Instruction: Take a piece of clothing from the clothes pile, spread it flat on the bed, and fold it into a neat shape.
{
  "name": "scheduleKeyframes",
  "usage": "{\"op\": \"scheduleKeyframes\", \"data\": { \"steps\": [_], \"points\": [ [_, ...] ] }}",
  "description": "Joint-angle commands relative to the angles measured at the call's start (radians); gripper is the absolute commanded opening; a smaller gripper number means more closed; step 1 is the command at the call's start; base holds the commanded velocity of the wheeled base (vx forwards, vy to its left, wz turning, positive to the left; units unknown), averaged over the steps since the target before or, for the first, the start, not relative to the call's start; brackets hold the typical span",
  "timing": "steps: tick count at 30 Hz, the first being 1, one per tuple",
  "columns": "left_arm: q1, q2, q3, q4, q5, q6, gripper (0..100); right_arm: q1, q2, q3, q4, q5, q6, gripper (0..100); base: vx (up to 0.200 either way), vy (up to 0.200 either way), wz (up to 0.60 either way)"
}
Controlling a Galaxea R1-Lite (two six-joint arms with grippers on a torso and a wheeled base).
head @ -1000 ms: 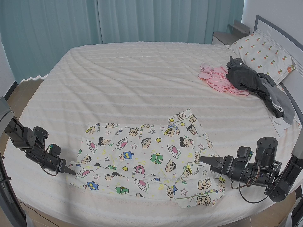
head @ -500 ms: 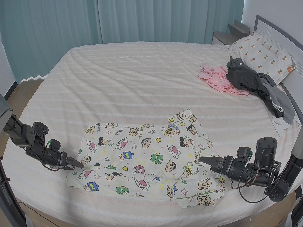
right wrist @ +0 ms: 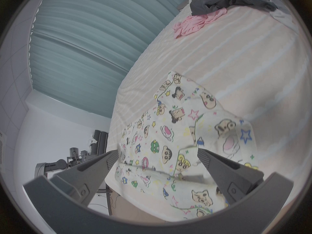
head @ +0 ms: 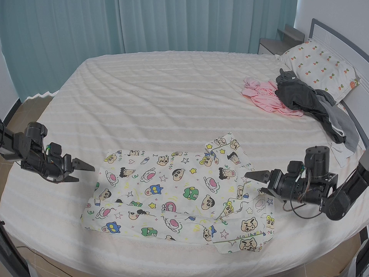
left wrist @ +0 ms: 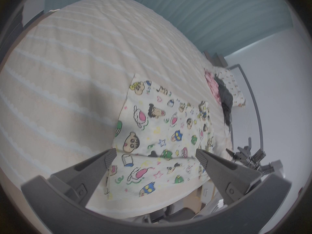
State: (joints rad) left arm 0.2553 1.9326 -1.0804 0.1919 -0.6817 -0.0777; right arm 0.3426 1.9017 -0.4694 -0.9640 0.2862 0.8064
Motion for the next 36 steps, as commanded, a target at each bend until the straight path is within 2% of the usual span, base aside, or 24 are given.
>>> {"op": "scheduleKeyframes", "data": {
  "steps": [1,4,14,17,19,21,36],
  "points": [
    [-0.039,-0.018,-0.110,-0.014,0.016,-0.163,100,-0.050,-0.018,-0.212,0.179,-0.002,-0.038,100,0.000,0.000,0.00],
    [-0.039,-0.015,-0.104,-0.063,0.016,-0.175,100,-0.046,0.000,-0.255,0.211,-0.002,-0.042,100,0.000,0.000,0.00],
    [-0.056,0.086,-0.121,-0.180,0.027,-0.169,100,-0.079,0.111,-0.328,0.238,-0.002,-0.101,100,0.180,0.000,0.00],
    [-0.087,0.160,-0.167,-0.224,0.088,-0.171,100,-0.088,0.145,-0.356,0.240,-0.004,-0.099,100,0.000,0.000,0.00],
    [-0.117,0.197,-0.184,-0.235,0.175,-0.172,100,-0.088,0.158,-0.364,0.240,-0.005,-0.099,100,0.000,0.000,0.00],
    [-0.136,0.223,-0.200,-0.232,0.217,-0.174,100,-0.088,0.163,-0.364,0.240,-0.010,-0.101,100,0.000,0.000,0.00],
    [-0.140,0.390,-0.299,-0.224,0.222,-0.162,100,-0.120,0.244,-0.385,0.238,-0.012,-0.148,100,0.000,0.000,0.00]
  ]
}}
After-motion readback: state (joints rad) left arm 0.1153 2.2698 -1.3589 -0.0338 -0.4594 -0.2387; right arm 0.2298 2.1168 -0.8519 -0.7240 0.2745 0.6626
